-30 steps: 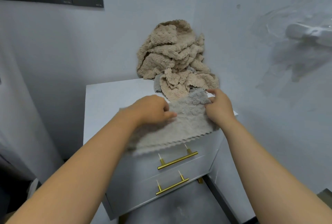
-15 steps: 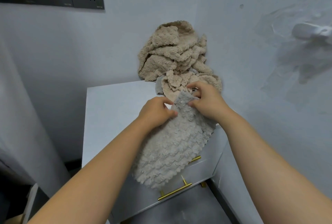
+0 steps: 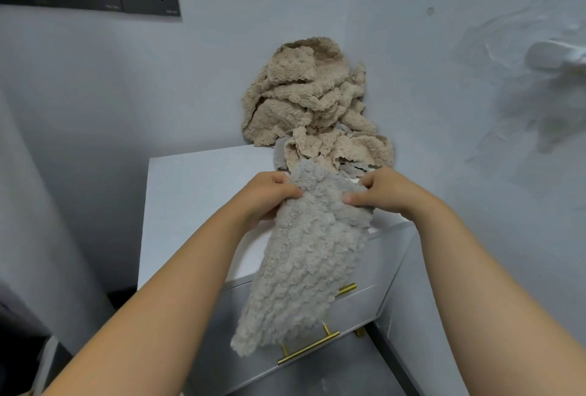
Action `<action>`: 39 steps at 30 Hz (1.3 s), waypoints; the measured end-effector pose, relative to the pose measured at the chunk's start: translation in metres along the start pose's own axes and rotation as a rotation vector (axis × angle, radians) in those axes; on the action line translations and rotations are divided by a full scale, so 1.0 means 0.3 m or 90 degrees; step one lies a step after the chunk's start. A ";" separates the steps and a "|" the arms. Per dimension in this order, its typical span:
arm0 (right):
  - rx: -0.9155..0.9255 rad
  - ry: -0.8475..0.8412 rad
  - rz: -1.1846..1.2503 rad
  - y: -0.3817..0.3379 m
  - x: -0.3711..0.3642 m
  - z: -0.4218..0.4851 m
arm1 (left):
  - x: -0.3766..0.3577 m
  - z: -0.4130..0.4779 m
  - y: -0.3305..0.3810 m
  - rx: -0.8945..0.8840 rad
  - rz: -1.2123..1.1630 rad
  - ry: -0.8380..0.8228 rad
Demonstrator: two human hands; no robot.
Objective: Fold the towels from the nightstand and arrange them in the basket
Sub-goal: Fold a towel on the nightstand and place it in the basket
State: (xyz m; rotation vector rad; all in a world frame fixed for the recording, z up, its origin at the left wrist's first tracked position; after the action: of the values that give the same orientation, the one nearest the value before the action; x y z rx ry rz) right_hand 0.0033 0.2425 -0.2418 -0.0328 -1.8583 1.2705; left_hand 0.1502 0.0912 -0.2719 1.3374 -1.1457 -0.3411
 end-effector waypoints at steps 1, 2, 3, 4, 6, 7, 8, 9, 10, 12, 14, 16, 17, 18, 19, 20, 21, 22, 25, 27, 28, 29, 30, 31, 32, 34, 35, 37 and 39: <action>0.001 0.008 0.009 0.002 0.004 0.004 | 0.003 -0.010 -0.003 0.006 0.020 -0.041; 0.015 0.017 0.013 -0.001 0.004 0.005 | 0.005 -0.020 -0.003 0.004 0.045 -0.076; 0.038 0.024 0.021 -0.008 0.004 0.004 | 0.007 -0.027 -0.002 -0.001 0.063 -0.097; 0.054 0.022 0.031 -0.015 0.003 0.001 | 0.008 -0.031 -0.001 -0.008 0.062 -0.096; 0.083 0.005 0.046 -0.031 -0.003 0.002 | 0.015 -0.029 0.002 -0.015 0.006 -0.048; 0.088 0.000 0.051 -0.036 -0.003 0.004 | 0.022 -0.023 0.003 -0.019 -0.032 -0.010; 0.083 0.000 0.056 -0.035 -0.004 0.008 | 0.029 -0.022 0.004 -0.026 -0.061 0.029; 0.075 0.011 0.066 -0.035 -0.004 0.013 | 0.039 -0.016 0.001 -0.033 -0.062 0.069; 0.060 0.024 0.082 -0.033 -0.003 0.017 | 0.049 -0.010 -0.001 -0.045 -0.036 0.105; 0.039 0.049 0.094 -0.031 -0.014 0.025 | 0.066 -0.008 0.000 -0.058 0.054 0.151; 0.034 0.063 0.116 -0.030 -0.034 0.032 | 0.074 -0.004 0.001 -0.060 0.109 0.180; 0.055 0.095 0.201 -0.036 -0.061 0.037 | 0.077 -0.001 0.005 -0.077 0.143 0.233; 0.086 0.131 0.230 -0.044 -0.072 0.039 | 0.081 0.003 0.006 -0.089 0.164 0.277; 0.137 0.180 0.217 -0.054 -0.079 0.038 | 0.086 0.006 0.004 -0.097 0.180 0.328; 0.194 0.230 0.177 -0.066 -0.088 0.034 | 0.092 0.011 -0.001 -0.098 0.190 0.380; 0.243 0.270 0.142 -0.075 -0.098 0.026 | 0.098 0.013 -0.005 -0.097 0.199 0.422; 0.273 0.283 0.124 -0.083 -0.111 0.018 | 0.104 0.013 -0.011 -0.095 0.206 0.450; 0.291 0.275 0.115 -0.084 -0.123 0.014 | 0.109 0.012 -0.017 -0.097 0.215 0.467; 0.294 0.250 0.041 -0.060 -0.146 0.026 | 0.107 0.006 -0.029 -0.114 0.287 0.467; 0.277 0.268 0.006 -0.042 -0.138 0.038 | 0.099 0.006 -0.034 -0.138 0.345 0.450; 0.269 0.281 0.005 -0.038 -0.129 0.040 | 0.094 0.007 -0.035 -0.158 0.364 0.437; 0.264 0.294 0.014 -0.034 -0.120 0.039 | 0.088 0.006 -0.033 -0.184 0.379 0.425; 0.260 0.303 0.027 -0.032 -0.110 0.037 | 0.081 0.003 -0.029 -0.214 0.392 0.414; 0.256 0.311 0.039 -0.031 -0.101 0.035 | 0.075 0.002 -0.025 -0.246 0.405 0.404; 0.251 0.314 0.045 -0.029 -0.092 0.032 | 0.069 -0.001 -0.022 -0.274 0.417 0.395; 0.241 0.306 0.035 -0.021 -0.076 0.028 | 0.059 -0.008 -0.017 -0.312 0.429 0.370; 0.236 0.290 0.019 -0.014 -0.070 0.028 | 0.056 -0.012 -0.015 -0.328 0.432 0.353; 0.224 0.242 -0.008 -0.002 -0.049 0.026 | 0.050 -0.018 -0.007 -0.360 0.447 0.300; 0.200 0.187 -0.034 0.006 -0.022 0.023 | 0.043 -0.019 -0.001 -0.378 0.508 0.238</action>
State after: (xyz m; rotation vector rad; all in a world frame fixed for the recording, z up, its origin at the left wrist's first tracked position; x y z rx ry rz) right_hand 0.0022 0.2353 -0.2482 -0.0013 -1.3897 1.4232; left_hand 0.1608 0.0846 -0.2655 0.3423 -1.0513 0.1508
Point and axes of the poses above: each hand's wrist, its own z-axis towards the middle knuckle, its own x-axis out of the back of the hand, y = z × x, the point moved 2 cm from there along z, towards the middle knuckle, and after that the axes turned 13 degrees about z, right-handed, at the moved point
